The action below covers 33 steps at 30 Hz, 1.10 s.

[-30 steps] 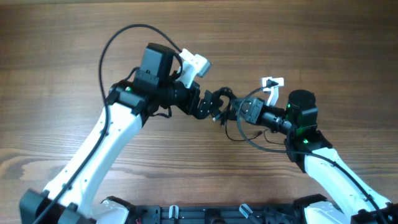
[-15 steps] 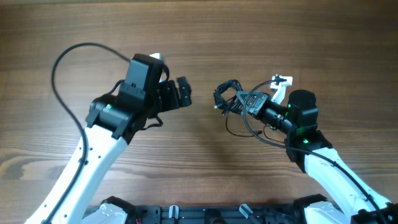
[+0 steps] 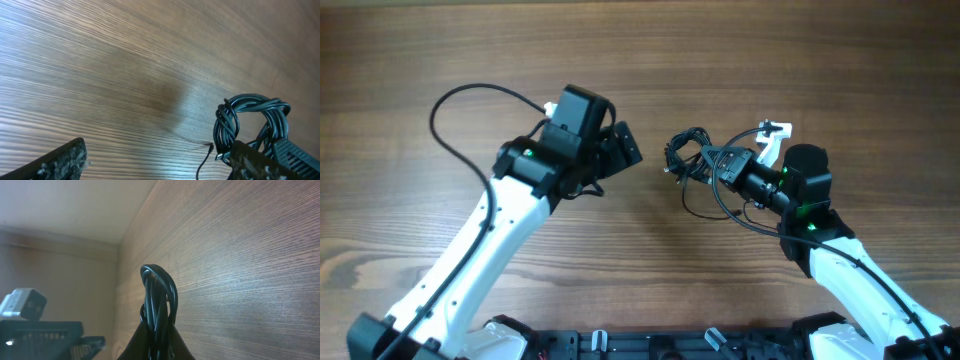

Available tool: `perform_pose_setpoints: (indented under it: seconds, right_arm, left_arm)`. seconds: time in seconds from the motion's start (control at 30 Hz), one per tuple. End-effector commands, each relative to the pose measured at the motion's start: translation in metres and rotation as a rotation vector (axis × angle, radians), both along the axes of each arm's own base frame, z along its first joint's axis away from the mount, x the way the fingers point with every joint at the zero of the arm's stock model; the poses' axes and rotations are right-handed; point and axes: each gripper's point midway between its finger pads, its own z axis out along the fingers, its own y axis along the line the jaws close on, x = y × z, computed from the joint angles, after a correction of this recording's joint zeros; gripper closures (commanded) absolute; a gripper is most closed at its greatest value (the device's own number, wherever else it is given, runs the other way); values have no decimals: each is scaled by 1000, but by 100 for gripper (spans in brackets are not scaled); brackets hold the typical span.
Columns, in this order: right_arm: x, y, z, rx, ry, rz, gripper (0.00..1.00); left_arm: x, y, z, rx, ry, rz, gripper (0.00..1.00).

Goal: Untangle cables

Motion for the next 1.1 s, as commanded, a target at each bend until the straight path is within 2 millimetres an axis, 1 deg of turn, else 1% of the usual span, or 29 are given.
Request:
perform_pose_setpoints:
  seconds: [0.0, 0.03, 0.1, 0.17, 0.27, 0.33, 0.43, 0.53, 0.67, 0.8, 0.83, 0.97, 1.0, 1.03, 1.07]
  right_arm:
    - [5, 0, 4, 11, -2, -13, 96]
    - [5, 0, 4, 12, -2, -13, 96]
    - [5, 0, 4, 15, 1, -14, 96]
    - [5, 0, 4, 33, 21, -23, 96]
    - [5, 0, 4, 58, 46, -36, 96]
    - [5, 1, 4, 63, 51, -36, 96]
    - [1, 5, 6, 76, 52, -5, 96]
    - [-4, 12, 12, 99, 36, 50, 96]
    - [-10, 20, 21, 124, 10, 115, 96]
    - [-21, 30, 37, 148, -68, 224, 96]
    - [-26, 35, 44, 149, -113, 274, 96]
    - [-31, 38, 47, 150, -138, 318, 96]
    - [-33, 39, 48, 155, -138, 329, 96]
    - [-34, 39, 48, 156, -138, 334, 96]
    - [-34, 39, 49, 158, -138, 338, 96]
  left_arm:
    - [-2, -21, -12, -43, 46, -25, 8]
    - [0, -25, -13, -48, 42, -32, 10]
    - [2, -34, -15, -60, 33, -51, 18]
    - [3, -39, -17, -62, 29, -60, 21]
    - [2, -46, -22, -61, 38, -79, 23]
    - [2, -51, -22, -68, 32, -89, 23]
    - [6, -63, -15, -109, 1, -109, 23]
    - [10, -71, -10, -132, -31, -124, 25]
    - [11, -74, -14, -129, -27, -128, 35]
    - [11, -73, -20, -110, -23, -148, 43]
    - [12, -73, -22, -84, -40, -189, 46]
    - [12, -73, -23, -6, -109, -350, 48]
    - [12, -73, -23, 11, -125, -386, 56]
    - [12, -73, -23, 16, -131, -398, 62]
    - [12, -73, -23, 17, -132, -401, 75]
